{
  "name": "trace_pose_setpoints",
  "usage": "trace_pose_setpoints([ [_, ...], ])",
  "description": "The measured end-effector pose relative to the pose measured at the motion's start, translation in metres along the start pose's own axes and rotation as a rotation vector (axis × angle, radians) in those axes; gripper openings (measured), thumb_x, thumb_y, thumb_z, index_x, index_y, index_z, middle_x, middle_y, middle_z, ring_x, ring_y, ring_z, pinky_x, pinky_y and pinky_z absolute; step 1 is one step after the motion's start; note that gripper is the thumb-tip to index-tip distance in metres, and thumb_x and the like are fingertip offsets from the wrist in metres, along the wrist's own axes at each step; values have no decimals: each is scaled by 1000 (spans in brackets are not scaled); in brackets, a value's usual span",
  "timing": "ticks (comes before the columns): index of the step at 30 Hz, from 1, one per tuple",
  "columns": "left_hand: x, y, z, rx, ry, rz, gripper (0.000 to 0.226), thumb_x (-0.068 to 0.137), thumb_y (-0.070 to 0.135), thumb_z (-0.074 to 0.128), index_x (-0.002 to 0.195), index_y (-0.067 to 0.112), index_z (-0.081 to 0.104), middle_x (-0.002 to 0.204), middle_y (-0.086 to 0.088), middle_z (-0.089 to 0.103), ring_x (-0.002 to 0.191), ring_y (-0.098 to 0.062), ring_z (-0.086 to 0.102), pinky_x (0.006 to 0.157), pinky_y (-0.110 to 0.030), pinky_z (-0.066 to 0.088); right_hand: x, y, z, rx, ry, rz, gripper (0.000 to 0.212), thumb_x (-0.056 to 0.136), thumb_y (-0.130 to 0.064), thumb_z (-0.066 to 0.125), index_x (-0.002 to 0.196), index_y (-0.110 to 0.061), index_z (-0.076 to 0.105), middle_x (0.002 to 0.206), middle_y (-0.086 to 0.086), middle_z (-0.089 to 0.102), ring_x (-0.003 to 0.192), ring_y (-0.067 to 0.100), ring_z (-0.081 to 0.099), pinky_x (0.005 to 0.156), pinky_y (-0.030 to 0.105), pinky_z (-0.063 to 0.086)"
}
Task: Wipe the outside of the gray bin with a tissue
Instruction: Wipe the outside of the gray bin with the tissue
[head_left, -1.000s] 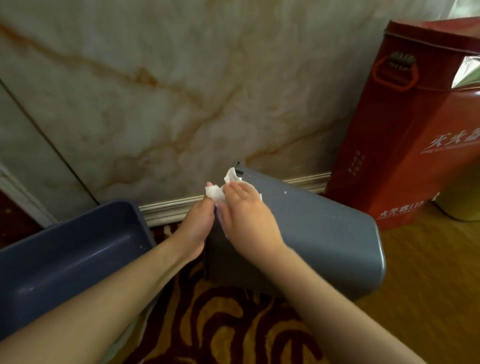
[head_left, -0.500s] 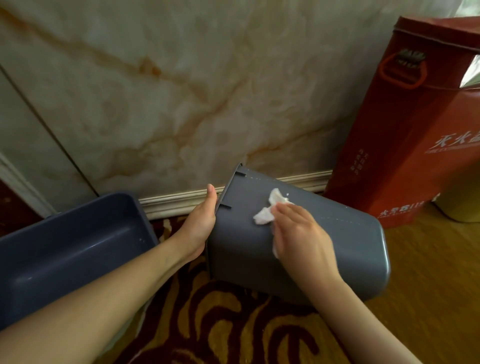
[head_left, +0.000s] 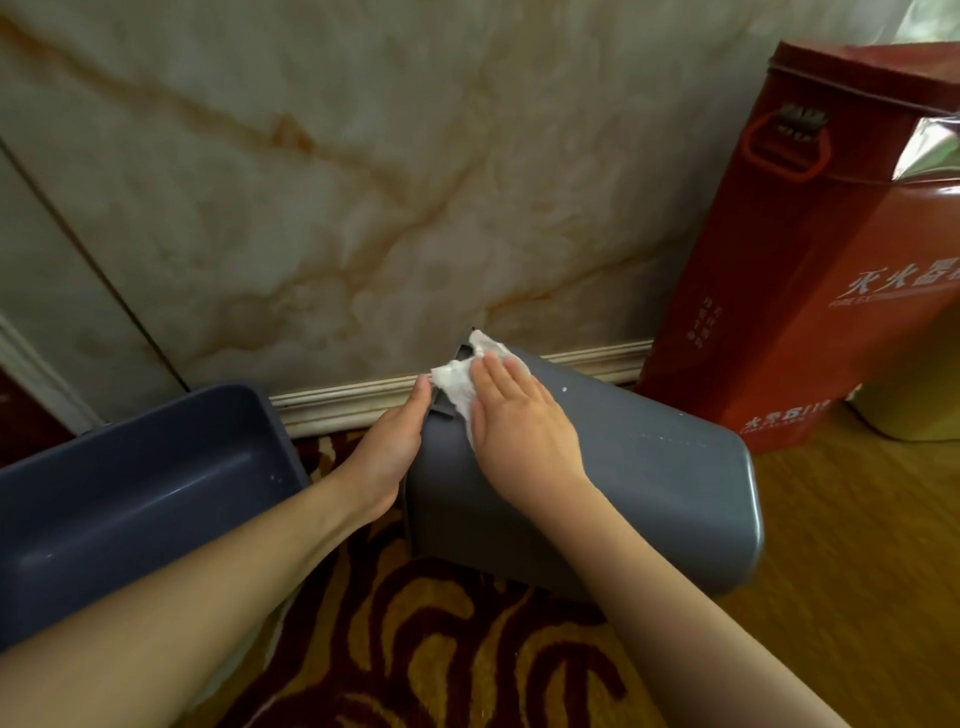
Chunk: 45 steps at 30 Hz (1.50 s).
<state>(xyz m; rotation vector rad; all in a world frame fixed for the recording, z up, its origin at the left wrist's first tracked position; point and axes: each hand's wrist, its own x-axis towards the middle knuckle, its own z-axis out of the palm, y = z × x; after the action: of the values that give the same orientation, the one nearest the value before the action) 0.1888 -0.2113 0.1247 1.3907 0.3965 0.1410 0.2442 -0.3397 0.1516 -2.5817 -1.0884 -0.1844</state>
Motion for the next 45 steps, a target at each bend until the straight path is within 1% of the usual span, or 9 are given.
trace_pose_setpoints([
  [6,2,5,-8,5,-46,-154,43,94,49,35,101,26,71,103,1,75,96,-15,70,70,-24,57,-49,62,-24,-10,-11,291,48,100,-26,28,146,-15,22,156,2,19,143,14,15,117,32,18],
  [14,23,60,-12,-164,-131,-309,45,94,42,37,101,6,63,85,-11,72,71,-21,71,67,-31,57,-104,57,-24,-154,-28,242,57,99,-27,31,148,-15,4,158,3,4,144,15,-3,115,24,2],
  [20,25,61,21,-37,1,-391,40,96,37,39,76,10,60,52,-4,69,59,-20,64,60,-31,50,-99,45,-28,45,182,295,57,90,0,54,142,-10,33,150,5,31,139,14,22,105,22,23],
  [23,18,59,22,-71,-7,-411,42,97,37,36,76,10,60,53,-5,70,48,-16,67,62,-30,49,-64,26,-30,226,299,208,43,93,-5,50,136,-10,45,145,6,42,135,18,37,101,26,35],
  [27,11,58,21,-176,-20,-400,42,98,31,33,79,7,61,53,-6,70,46,-15,66,65,-30,50,-23,-8,-25,348,229,45,38,95,-13,49,133,-9,48,142,8,46,131,20,42,104,26,35],
  [31,9,55,19,-267,39,-367,40,99,30,32,83,8,60,50,-2,66,42,-10,63,44,-16,50,-16,-24,-16,187,266,-112,29,80,-6,69,108,0,66,111,14,68,99,29,64,83,29,52],
  [35,8,52,25,-245,72,-383,42,99,35,32,82,8,60,49,-3,65,42,-12,63,44,-17,51,-15,-19,-15,253,308,-48,17,88,-16,59,91,-4,71,95,7,72,91,26,62,70,36,55],
  [40,10,51,31,-163,125,-386,42,96,40,38,77,9,60,53,-8,68,61,-23,61,58,-29,50,-35,16,-22,227,374,-12,3,75,-5,73,73,-3,73,83,10,74,80,31,66,58,35,56],
  [45,10,48,30,-123,199,-376,36,92,41,49,74,12,60,60,-7,68,48,-21,64,49,-26,52,-73,87,-37,171,339,334,14,84,-15,65,76,-8,73,74,12,69,70,26,60,55,32,45],
])
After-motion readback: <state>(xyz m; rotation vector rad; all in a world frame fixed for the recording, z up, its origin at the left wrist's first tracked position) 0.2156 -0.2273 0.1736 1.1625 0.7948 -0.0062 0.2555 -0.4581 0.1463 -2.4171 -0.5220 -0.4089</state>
